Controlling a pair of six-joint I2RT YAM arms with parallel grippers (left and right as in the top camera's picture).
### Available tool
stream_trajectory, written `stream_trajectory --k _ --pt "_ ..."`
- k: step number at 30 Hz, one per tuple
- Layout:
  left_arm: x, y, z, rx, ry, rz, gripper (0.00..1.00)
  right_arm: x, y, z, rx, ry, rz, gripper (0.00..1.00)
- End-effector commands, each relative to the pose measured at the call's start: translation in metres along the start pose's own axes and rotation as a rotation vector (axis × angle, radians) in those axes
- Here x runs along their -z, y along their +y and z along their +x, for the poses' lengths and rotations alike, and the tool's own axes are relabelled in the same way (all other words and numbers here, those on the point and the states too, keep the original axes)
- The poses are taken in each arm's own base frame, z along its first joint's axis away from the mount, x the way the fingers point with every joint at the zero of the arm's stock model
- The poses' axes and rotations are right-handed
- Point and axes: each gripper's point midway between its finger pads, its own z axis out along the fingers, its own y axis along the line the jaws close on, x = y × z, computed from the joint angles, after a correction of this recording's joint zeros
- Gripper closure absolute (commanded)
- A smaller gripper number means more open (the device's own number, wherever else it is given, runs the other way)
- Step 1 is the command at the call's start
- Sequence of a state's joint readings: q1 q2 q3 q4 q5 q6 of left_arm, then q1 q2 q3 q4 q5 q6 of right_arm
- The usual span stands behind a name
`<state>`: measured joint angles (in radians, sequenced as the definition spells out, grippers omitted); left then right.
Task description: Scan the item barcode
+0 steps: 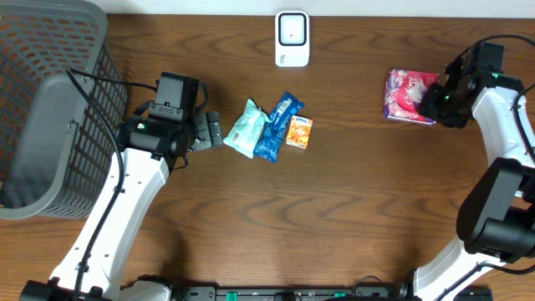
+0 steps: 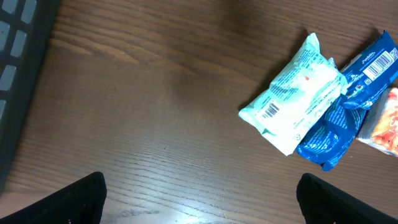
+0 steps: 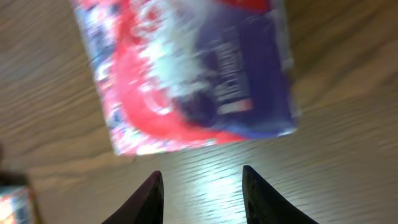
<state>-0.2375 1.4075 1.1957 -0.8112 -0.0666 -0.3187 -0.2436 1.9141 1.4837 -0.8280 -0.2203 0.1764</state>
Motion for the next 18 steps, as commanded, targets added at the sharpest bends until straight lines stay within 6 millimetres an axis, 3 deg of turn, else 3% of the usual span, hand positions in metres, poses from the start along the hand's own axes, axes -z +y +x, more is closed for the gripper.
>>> stream_trajectory --k 1,3,7,13,18 --pt "0.0 0.002 -0.002 0.018 -0.005 -0.013 0.02 0.005 0.052 0.007 0.119 0.029 -0.223 0.62" --pt "0.0 0.002 -0.002 0.018 -0.005 -0.013 0.02 0.005 0.069 0.013 0.168 0.041 -0.268 0.55" --pt "0.0 0.002 -0.002 0.018 -0.005 -0.013 0.02 -0.002 0.073 0.017 0.211 0.04 -0.188 0.5" --pt "0.0 0.002 -0.002 0.018 -0.005 -0.013 0.02 -0.009 0.082 0.024 0.263 0.043 -0.125 0.49" --pt "0.0 0.002 -0.002 0.018 -0.005 -0.013 0.02 -0.016 0.08 0.025 0.328 0.017 0.031 0.49"
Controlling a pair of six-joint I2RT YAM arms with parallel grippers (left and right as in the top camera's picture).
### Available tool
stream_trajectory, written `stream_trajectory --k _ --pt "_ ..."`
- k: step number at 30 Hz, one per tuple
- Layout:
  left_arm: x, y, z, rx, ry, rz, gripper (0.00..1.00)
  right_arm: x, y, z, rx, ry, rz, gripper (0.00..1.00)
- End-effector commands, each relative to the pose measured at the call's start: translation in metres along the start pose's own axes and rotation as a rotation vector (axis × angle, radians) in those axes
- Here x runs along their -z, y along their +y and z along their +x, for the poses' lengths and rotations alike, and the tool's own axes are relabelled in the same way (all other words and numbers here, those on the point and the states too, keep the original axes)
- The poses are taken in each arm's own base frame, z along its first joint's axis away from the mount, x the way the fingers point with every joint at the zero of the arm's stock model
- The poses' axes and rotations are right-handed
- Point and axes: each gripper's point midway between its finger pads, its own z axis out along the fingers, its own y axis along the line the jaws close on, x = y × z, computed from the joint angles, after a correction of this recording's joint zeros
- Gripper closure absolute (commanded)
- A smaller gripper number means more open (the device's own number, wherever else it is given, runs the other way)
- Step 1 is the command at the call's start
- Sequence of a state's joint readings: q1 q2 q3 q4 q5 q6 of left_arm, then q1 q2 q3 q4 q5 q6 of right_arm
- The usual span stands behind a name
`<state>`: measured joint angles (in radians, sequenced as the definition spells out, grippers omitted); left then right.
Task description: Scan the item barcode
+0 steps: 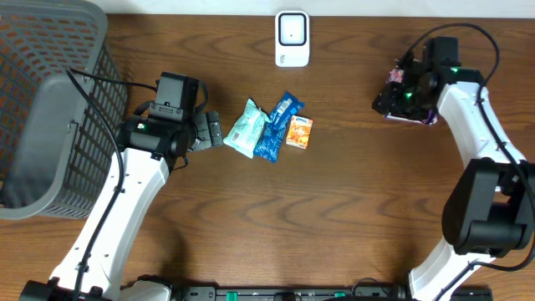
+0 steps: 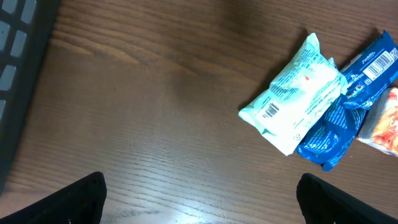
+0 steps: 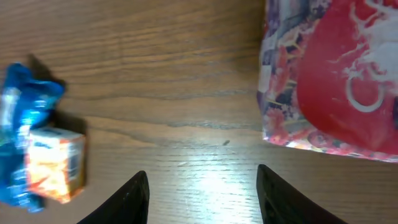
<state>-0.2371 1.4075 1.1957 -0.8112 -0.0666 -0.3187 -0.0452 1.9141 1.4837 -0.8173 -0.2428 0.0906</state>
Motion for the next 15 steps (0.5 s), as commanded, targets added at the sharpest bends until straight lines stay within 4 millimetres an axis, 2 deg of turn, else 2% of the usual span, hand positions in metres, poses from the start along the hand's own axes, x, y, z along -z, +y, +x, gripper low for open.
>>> stream_trajectory --k 1,4,10,15 --pt "0.0 0.002 -0.002 0.018 -0.005 -0.013 0.02 -0.003 -0.002 -0.002 0.069 -0.011 0.126 0.49" --pt "0.0 0.002 -0.002 0.018 -0.005 -0.013 0.02 -0.007 0.016 0.0 0.115 -0.01 0.129 0.49" --pt "0.0 0.002 -0.002 0.018 -0.005 -0.013 0.02 -0.018 0.073 0.02 0.142 0.029 0.038 0.49" --pt "0.0 0.002 -0.002 0.018 -0.005 -0.013 0.02 -0.027 0.106 0.042 0.128 0.076 -0.021 0.41"
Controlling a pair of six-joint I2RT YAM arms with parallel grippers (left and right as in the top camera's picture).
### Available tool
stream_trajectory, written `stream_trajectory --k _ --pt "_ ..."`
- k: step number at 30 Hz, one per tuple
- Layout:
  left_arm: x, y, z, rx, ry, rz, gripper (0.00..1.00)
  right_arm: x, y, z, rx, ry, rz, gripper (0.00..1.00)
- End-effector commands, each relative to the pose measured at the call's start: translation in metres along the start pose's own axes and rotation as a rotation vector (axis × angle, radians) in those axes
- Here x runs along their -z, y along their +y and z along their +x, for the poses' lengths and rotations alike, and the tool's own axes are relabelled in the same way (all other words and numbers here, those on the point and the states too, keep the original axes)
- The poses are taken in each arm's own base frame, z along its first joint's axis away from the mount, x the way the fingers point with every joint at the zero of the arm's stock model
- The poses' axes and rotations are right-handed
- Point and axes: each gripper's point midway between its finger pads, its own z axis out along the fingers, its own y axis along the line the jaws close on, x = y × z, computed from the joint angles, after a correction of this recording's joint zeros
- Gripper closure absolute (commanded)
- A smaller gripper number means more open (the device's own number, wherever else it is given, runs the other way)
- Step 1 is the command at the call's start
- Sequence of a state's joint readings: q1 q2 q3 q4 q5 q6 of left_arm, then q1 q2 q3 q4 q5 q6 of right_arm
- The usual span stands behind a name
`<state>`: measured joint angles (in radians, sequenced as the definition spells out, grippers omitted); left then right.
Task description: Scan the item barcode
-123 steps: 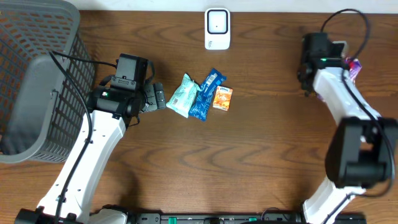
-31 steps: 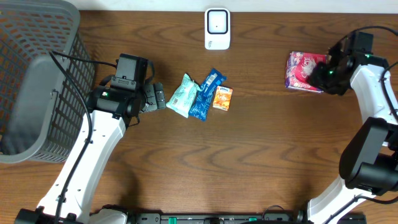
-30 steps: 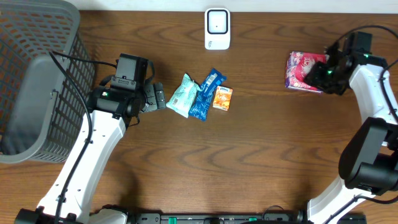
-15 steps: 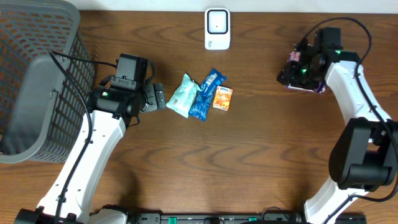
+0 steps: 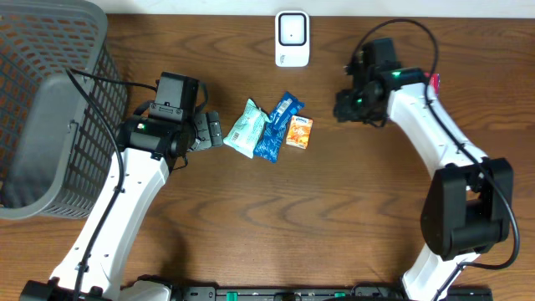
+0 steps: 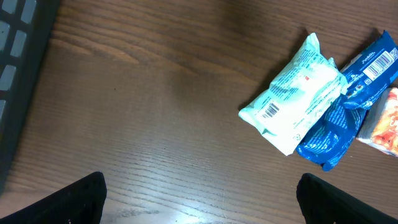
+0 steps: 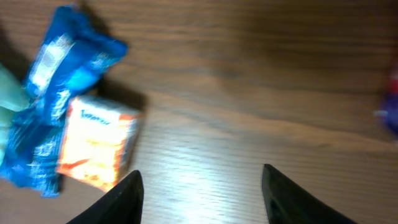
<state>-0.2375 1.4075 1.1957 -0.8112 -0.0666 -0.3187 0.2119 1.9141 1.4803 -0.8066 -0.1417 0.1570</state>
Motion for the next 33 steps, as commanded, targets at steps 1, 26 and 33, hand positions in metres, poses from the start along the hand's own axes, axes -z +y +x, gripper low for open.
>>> stream_trajectory --k 1,26,33 --pt "0.0 0.002 -0.002 0.018 -0.005 -0.013 0.02 -0.009 0.029 0.015 -0.037 0.043 -0.077 0.41" --pt "0.0 0.002 -0.002 0.018 -0.005 -0.013 0.02 -0.027 0.117 0.011 -0.078 -0.069 -0.222 0.51" --pt "0.0 0.002 -0.002 0.018 -0.005 -0.013 0.02 -0.034 0.115 0.016 -0.063 -0.112 -0.086 0.56"
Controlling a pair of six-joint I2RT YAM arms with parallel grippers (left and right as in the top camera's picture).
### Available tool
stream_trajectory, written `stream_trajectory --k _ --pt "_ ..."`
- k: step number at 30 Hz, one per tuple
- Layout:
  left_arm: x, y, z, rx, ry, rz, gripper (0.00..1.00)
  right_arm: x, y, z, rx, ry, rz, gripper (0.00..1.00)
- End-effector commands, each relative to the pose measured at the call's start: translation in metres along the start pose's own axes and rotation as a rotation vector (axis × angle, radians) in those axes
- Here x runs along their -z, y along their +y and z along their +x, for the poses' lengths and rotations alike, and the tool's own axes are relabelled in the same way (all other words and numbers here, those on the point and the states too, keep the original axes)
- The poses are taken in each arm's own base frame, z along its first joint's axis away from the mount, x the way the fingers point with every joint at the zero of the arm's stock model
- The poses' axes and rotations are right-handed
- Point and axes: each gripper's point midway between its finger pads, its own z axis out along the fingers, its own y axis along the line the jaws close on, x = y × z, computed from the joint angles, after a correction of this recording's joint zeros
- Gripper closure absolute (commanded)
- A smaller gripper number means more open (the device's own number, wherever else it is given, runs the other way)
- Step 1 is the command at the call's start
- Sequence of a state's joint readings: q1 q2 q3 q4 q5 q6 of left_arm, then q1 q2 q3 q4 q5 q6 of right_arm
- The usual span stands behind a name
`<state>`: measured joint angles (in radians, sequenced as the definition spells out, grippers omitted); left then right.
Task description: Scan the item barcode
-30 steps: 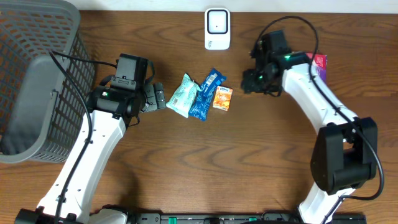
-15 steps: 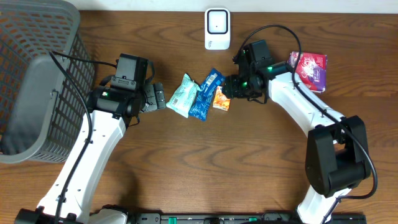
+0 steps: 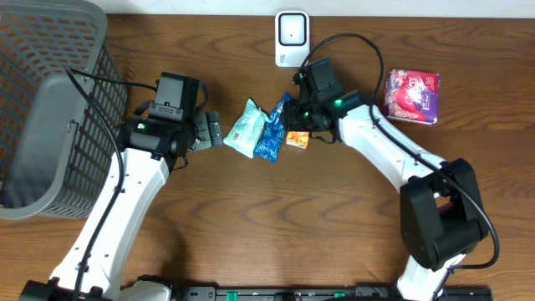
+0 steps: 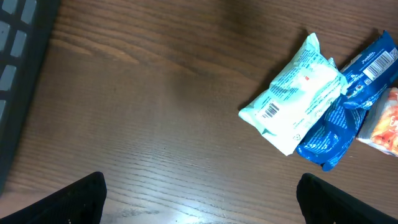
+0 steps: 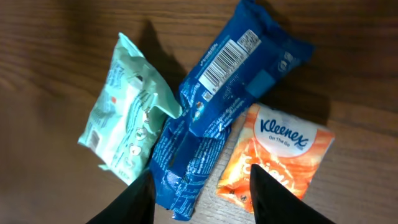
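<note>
Three small items lie together mid-table: a mint green packet (image 3: 245, 128) (image 5: 127, 118), a blue packet (image 3: 274, 127) (image 5: 217, 106) with its barcode (image 5: 222, 62) facing up, and an orange Kleenex pack (image 3: 298, 139) (image 5: 277, 155). The white scanner (image 3: 292, 38) stands at the far edge. My right gripper (image 3: 299, 119) (image 5: 202, 199) hangs open over the blue packet and the orange pack, holding nothing. To the left of the mint packet (image 4: 292, 106), my left gripper (image 3: 211, 131) (image 4: 200, 202) is wide open and empty.
A grey mesh basket (image 3: 50, 100) fills the far left. A red and purple pack (image 3: 411, 95) lies at the far right, apart from both arms. Bare wood lies along the table's near side.
My right gripper has moved left from a spot right of the orange pack to directly over the blue and orange packs. It stays open. The left arm and all items are unmoved.
My right gripper was open beside the red and purple pack at the far right. At each later moment it stood farther left, leaving that pack behind, and now it is over the cluster of three items. The left arm stayed still throughout.
</note>
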<state>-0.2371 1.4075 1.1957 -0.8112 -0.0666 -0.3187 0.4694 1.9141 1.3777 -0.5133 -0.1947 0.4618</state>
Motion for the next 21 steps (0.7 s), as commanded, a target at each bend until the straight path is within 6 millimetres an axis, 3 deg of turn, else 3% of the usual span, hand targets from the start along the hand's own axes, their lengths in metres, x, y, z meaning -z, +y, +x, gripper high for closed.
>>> stream_trajectory --k 1,4,12,17,21 --pt "0.0 0.002 -0.002 0.018 -0.005 -0.013 0.02 -0.005 -0.015 0.007 -0.011 -0.03 0.14 0.55" --pt "0.0 0.002 -0.002 0.018 -0.005 -0.013 0.02 0.0 -0.033 0.003 -0.016 -0.052 0.233 0.51" --pt "0.0 0.002 -0.002 0.018 -0.005 -0.013 0.02 0.066 -0.104 -0.051 -0.049 -0.168 0.345 0.37" --pt "0.0 0.002 -0.002 0.018 -0.005 -0.013 0.02 0.111 -0.191 -0.068 -0.231 -0.225 0.411 0.34" --pt "0.0 0.002 -0.002 0.018 -0.005 -0.013 0.02 0.128 -0.241 -0.068 -0.288 -0.222 0.368 0.33"
